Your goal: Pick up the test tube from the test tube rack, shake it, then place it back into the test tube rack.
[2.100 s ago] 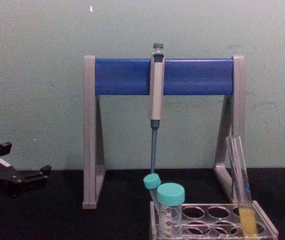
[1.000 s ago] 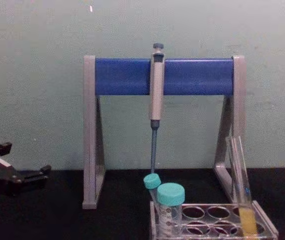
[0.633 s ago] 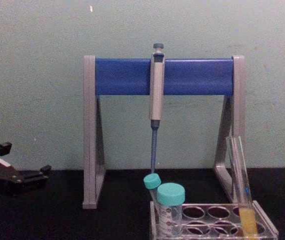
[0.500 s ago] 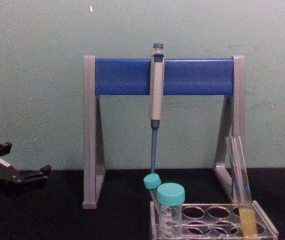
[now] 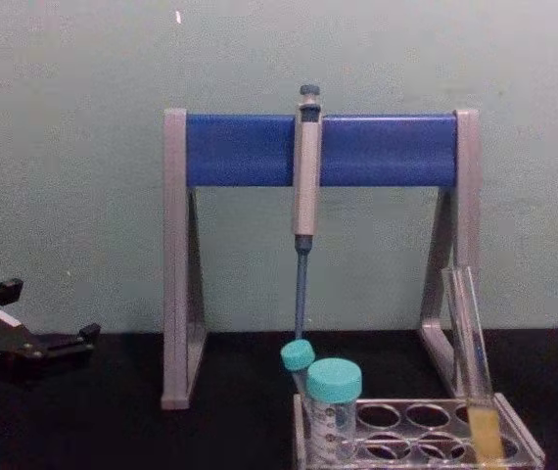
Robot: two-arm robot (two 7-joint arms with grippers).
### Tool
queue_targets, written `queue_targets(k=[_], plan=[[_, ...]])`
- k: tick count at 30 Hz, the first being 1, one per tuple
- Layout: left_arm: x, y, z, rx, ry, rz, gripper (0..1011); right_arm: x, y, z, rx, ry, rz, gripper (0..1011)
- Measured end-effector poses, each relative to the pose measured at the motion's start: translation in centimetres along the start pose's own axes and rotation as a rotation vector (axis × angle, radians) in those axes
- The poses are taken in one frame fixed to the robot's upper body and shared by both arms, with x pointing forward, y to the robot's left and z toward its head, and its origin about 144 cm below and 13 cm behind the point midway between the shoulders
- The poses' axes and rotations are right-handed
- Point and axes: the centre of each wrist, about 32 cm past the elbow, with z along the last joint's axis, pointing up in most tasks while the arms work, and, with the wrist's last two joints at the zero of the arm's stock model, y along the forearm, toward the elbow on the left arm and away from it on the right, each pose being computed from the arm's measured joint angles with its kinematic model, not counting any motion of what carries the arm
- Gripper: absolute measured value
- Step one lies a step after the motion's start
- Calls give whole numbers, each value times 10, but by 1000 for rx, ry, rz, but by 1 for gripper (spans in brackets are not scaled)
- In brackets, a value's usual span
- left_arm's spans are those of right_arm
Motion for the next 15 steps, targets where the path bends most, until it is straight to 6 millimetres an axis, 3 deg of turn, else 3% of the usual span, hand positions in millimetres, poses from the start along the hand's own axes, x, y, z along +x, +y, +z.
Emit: queue_targets(k=[15], plan=[[0,0,0,0,0,0,1001,11,-25,21,103,8,170,1000]])
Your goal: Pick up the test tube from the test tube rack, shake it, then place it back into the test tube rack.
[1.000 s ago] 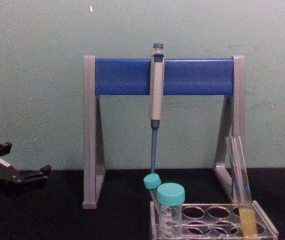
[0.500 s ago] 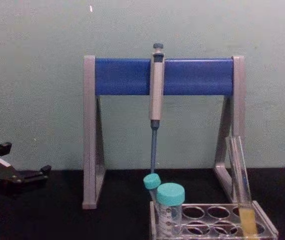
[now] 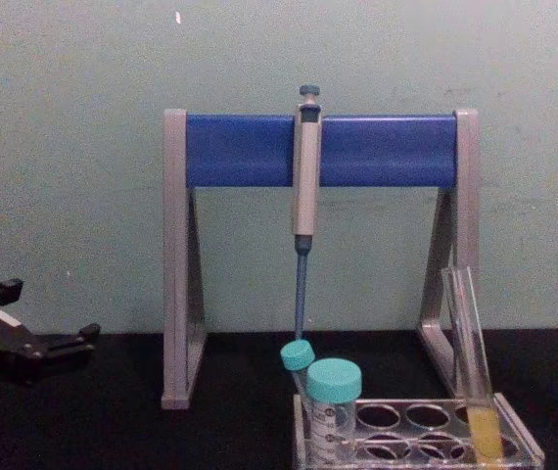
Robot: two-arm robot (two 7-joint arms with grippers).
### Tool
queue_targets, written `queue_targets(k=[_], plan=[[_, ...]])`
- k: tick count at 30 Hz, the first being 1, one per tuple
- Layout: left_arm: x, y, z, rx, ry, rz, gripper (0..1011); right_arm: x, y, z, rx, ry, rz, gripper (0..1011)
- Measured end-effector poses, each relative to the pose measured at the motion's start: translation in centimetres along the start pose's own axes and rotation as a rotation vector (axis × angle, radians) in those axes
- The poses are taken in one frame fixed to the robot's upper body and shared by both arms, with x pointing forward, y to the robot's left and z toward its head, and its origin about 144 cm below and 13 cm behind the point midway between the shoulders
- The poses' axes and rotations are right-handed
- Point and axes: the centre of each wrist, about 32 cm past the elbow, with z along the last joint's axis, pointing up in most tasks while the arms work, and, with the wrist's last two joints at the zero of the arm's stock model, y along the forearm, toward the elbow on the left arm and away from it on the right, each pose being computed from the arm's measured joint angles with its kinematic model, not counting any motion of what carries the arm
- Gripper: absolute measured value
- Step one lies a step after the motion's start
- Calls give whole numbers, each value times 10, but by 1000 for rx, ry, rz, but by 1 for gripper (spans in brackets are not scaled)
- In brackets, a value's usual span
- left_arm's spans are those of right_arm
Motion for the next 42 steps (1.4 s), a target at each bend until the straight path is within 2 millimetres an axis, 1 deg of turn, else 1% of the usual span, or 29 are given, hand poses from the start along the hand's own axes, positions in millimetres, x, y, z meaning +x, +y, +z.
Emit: queue_targets(k=[9,18,31,42], plan=[[0,0,0,0,0,0,1001,-1,5,3,47,31,115,1000],[0,0,0,0,0,0,1001,-7,22,2,22,108,226,1000],[0,0,0,0,0,0,1001,-7,47,1,-48,183,298,1000],[0,0,0,0,0,0,1001,-4,61,1,-87,247,341,1000]])
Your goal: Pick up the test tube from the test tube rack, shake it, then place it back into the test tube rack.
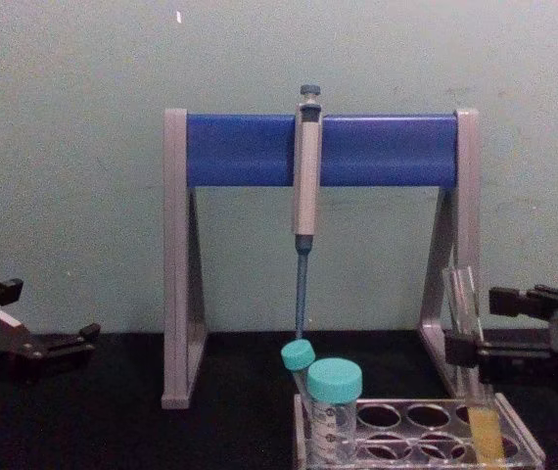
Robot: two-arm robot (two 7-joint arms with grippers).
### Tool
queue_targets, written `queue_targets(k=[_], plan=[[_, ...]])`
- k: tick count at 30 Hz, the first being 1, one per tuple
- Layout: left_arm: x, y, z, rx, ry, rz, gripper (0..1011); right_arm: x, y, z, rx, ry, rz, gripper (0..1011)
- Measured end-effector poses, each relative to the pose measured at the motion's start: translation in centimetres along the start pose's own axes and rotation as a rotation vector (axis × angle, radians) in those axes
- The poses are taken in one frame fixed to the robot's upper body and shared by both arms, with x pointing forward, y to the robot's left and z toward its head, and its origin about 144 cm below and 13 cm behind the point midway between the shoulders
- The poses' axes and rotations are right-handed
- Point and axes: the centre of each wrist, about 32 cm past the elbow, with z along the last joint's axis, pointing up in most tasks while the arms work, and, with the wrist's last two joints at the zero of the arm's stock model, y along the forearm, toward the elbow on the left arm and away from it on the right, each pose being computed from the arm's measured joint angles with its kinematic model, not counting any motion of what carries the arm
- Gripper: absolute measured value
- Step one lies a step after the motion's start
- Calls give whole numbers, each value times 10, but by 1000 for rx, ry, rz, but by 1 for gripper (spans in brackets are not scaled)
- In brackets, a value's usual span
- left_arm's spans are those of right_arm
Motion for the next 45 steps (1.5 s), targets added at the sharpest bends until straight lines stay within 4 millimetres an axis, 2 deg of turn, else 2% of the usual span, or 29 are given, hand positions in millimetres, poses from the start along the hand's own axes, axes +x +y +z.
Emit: queue_targets(k=[22,45], plan=[[0,0,0,0,0,0,1001,11,10,1,-32,88,43,1000],[0,0,0,0,0,0,1001,10,11,3,-37,57,28,1000]])
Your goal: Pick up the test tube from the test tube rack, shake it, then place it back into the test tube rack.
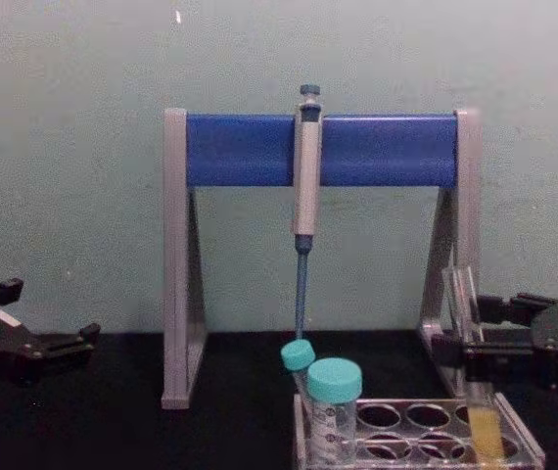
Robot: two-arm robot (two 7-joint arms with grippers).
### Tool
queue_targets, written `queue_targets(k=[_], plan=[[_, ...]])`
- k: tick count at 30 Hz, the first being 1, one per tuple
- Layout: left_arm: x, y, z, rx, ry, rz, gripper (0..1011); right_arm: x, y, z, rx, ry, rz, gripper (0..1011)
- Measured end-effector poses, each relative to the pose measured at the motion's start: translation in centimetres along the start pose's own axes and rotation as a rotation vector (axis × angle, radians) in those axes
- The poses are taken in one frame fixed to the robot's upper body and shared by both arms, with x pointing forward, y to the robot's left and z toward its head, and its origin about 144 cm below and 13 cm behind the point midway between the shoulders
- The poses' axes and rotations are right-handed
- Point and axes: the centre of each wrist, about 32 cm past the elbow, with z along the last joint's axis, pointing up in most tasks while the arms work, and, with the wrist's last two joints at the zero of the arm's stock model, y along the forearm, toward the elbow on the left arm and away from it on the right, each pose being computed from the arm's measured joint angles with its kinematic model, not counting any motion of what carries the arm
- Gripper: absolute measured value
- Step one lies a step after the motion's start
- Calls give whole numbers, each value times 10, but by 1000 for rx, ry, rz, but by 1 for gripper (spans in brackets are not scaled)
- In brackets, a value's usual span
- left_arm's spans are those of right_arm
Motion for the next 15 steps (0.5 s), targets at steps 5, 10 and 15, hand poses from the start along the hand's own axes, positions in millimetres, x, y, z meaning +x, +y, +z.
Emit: queue_targets(k=[5,10,15], plan=[[0,0,0,0,0,0,1001,0,0,0,0,2,1,1000],[0,0,0,0,0,0,1001,0,0,0,0,3,1,969],[0,0,0,0,0,0,1001,0,0,0,0,5,1,860]])
